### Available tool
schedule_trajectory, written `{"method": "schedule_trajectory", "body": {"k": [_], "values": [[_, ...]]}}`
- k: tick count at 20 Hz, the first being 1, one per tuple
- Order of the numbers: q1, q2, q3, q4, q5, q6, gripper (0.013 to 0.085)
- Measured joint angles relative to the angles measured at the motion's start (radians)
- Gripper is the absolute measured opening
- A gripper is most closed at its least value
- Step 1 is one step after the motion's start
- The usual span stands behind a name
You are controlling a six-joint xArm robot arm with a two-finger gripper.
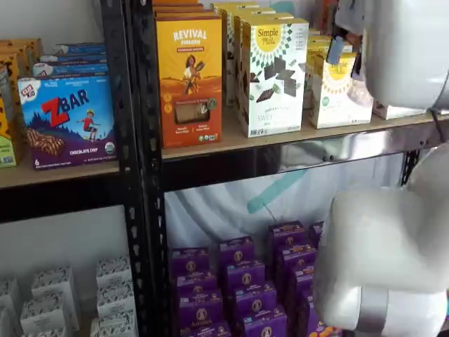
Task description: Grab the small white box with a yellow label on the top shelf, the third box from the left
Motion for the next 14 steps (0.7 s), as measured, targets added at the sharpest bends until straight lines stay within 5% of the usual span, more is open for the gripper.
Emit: {"method": "schedule_trajectory", "body": {"k": [4, 14], "values": [[0.023, 0.031, -0.042, -0.034, 0.047, 0.013, 0.085], [0.012, 0.043, -0.062, 0.001, 0.051, 0.018, 0.085]]}}
